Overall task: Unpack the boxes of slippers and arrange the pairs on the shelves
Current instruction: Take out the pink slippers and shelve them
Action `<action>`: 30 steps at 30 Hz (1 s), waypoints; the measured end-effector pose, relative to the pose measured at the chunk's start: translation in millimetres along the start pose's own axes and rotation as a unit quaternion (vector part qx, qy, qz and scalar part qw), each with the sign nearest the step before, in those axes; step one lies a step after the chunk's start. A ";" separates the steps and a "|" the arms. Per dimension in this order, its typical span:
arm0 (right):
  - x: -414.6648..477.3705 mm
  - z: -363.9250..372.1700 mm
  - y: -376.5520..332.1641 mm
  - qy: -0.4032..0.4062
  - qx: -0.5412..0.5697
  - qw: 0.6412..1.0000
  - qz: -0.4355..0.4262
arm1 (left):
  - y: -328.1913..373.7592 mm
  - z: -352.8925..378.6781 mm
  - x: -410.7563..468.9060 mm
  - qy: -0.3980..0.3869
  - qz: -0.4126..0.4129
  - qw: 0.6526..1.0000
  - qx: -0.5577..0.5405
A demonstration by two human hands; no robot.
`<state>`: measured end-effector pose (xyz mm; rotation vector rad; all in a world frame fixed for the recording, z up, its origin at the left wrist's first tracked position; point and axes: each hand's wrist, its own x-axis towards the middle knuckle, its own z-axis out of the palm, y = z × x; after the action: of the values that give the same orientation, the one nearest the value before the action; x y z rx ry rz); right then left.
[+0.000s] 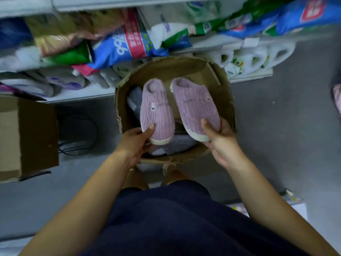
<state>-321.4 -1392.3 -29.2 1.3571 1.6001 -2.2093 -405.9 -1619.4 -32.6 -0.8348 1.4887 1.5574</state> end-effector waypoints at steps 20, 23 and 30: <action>-205.9 415.3 50.9 -0.190 0.012 0.972 -0.135 | 85.5 -413.4 -186.0 -0.011 0.247 0.957 -0.152; -218.4 450.9 35.8 -0.221 -0.008 0.962 -0.157 | 102.1 -442.5 -200.1 -0.033 0.282 0.945 -0.160; -206.6 531.8 -29.7 -0.271 -0.013 0.935 -0.228 | 183.2 -475.2 -204.0 -0.020 0.381 0.913 -0.144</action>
<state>-529.8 -1887.9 164.1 0.3065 1.8186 -2.4757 -507.9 -2110.0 190.8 -0.3649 1.6794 2.3917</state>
